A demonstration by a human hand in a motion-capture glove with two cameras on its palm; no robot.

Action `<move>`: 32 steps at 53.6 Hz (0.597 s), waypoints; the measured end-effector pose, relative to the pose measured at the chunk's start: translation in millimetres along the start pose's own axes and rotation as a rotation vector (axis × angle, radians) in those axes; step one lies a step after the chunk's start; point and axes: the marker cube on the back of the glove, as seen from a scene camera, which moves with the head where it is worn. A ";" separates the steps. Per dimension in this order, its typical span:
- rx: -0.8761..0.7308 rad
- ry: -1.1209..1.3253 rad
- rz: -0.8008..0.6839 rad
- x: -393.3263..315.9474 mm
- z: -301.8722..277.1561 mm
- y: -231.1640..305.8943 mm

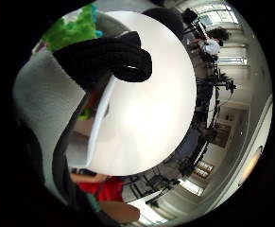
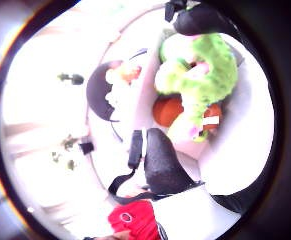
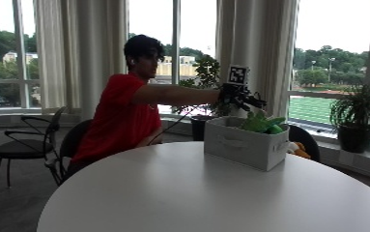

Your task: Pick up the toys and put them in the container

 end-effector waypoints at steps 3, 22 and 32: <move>0.024 0.006 0.003 4.7 -0.7 0.9; 0.096 -0.023 0.076 66.5 12.0 17.0; 0.089 -0.017 0.182 128.1 47.2 54.5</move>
